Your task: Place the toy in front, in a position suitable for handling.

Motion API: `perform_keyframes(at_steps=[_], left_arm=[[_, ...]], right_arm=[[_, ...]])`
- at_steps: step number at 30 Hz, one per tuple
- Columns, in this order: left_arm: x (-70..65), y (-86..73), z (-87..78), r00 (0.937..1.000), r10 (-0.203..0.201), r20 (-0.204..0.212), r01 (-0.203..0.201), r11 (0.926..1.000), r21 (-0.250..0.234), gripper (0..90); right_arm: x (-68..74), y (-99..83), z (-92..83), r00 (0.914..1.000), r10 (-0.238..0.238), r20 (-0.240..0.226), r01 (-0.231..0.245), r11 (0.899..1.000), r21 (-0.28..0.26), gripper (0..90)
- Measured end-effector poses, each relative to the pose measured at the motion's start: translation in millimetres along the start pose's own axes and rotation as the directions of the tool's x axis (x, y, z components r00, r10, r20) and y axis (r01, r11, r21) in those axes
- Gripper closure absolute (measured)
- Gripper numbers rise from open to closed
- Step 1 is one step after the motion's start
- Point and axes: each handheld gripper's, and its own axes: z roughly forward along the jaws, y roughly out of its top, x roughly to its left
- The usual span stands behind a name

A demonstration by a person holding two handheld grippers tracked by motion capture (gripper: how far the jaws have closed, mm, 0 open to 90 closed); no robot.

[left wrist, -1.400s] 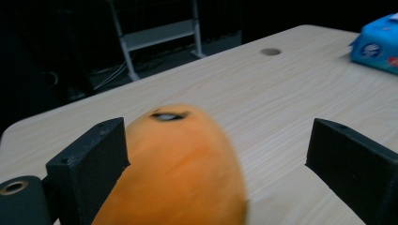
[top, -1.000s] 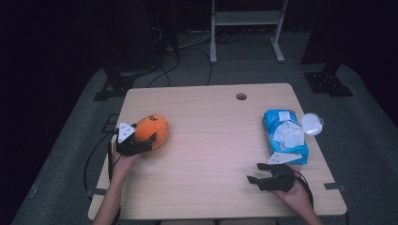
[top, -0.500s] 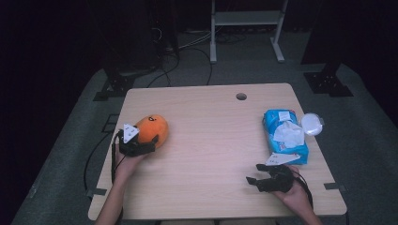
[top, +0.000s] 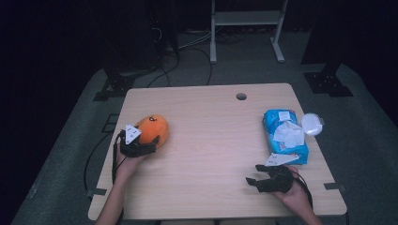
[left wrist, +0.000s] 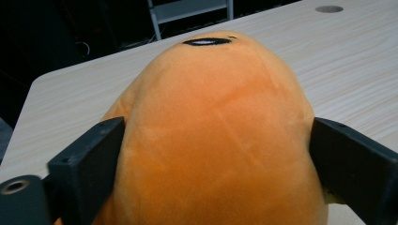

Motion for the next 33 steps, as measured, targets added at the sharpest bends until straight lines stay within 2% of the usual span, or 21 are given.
perform_keyframes(at_steps=[3,5,7,8,12,13,16,18,20,22,24,25,26,27,28,30,31,33], left_arm=[[0.7,0.4,-1.3,1.0,-0.008,0.002,0.008,1.0,0.004,18.7],[3.4,3.4,-4.2,0.9998,-0.021,0.005,0.021,0.9994,0.026,23.8],[3.4,3.9,-4.9,0.9998,-0.02,0.001,0.02,0.9995,0.025,25.8],[3.0,4.6,-6.1,0.9998,-0.018,-0.001,0.018,0.9996,0.023,30.9],[4.1,7.1,-8.8,0.9994,-0.035,-0.005,0.036,0.9991,0.022,40.2],[6.4,8.8,-11.1,0.9978,-0.066,-0.006,0.066,0.9977,0.012,40.7],[8.9,9.4,-13.1,0.9965,-0.083,0.003,0.083,0.9965,0.005,41.9],[12.6,10.0,-16.2,0.9931,-0.117,0.014,0.117,0.9931,-0.01,41.9],[15.3,12.3,-19.9,0.987,-0.156,0.039,0.157,0.987,-0.031,42.0],[15.5,15.9,-23.7,0.9835,-0.172,0.057,0.175,0.9829,-0.056,42.0],[14.4,18.4,-25.3,0.9826,-0.173,0.068,0.178,0.9817,-0.068,42.0],[10.0,24.1,-28.1,0.9808,-0.167,0.101,0.176,0.9807,-0.086,42.0],[10.0,24.1,-28.1,0.9808,-0.167,0.101,0.176,0.9807,-0.086,41.9],[2.1,30.4,-29.6,0.9795,-0.146,0.138,0.16,0.9824,-0.096,41.9],[2.1,30.4,-29.6,0.9795,-0.146,0.138,0.16,0.9824,-0.096,41.8],[-8.7,37.2,-30.1,0.9772,-0.114,0.179,0.134,0.9856,-0.103,41.7],[-21.7,44.4,-30.4,0.972,-0.08,0.221,0.106,0.9886,-0.107,41.6],[-35.3,51.0,-30.5,0.9601,-0.059,0.273,0.093,0.9895,-0.111,41.4]], right_arm=[[0.3,0.1,0.1,1.0,-0.001,0.0,0.001,1.0,0.0,30.0],[0.7,0.1,0.5,1.0,-0.005,0.001,0.005,1.0,0.002,30.2],[0.7,0.1,0.3,1.0,-0.006,0.001,0.006,1.0,0.002,30.3],[0.6,0.3,-0.1,1.0,-0.004,0.001,0.004,1.0,-0.001,30.4],[0.9,0.4,-0.3,1.0,-0.005,0.001,0.005,1.0,-0.006,30.5],[1.0,0.5,-0.5,1.0,-0.006,0.002,0.006,1.0,-0.005,30.5],[1.1,0.7,-0.7,0.9999,-0.01,0.003,0.01,1.0,-0.005,30.5],[1.3,0.9,-0.7,0.9999,-0.01,0.004,0.01,1.0,-0.004,30.7],[1.7,1.0,-1.1,1.0,-0.01,0.003,0.01,1.0,-0.004,31.6],[2.2,1.5,-1.8,0.9999,-0.012,0.004,0.012,1.0,-0.006,31.5],[2.2,1.7,-2.0,0.9999,-0.013,0.005,0.013,1.0,-0.007,31.6],[2.0,1.9,-2.4,0.9999,-0.012,0.008,0.012,1.0,-0.009,31.6],[2.0,1.9,-2.4,0.9999,-0.012,0.008,0.012,1.0,-0.009,31.6],[0.9,1.9,-2.9,0.9999,-0.009,0.011,0.009,1.0,-0.012,31.5],[0.9,1.9,-2.9,0.9999,-0.009,0.011,0.009,1.0,-0.012,31.5],[-0.4,2.0,-4.8,0.9999,-0.004,0.015,0.004,1.0,-0.02,31.5],[-0.8,2.0,-5.5,0.9998,-0.004,0.017,0.004,1.0,-0.023,31.5],[-1.6,2.1,-7.1,0.9998,0.002,0.02,-0.001,1.0,-0.027,31.5]])
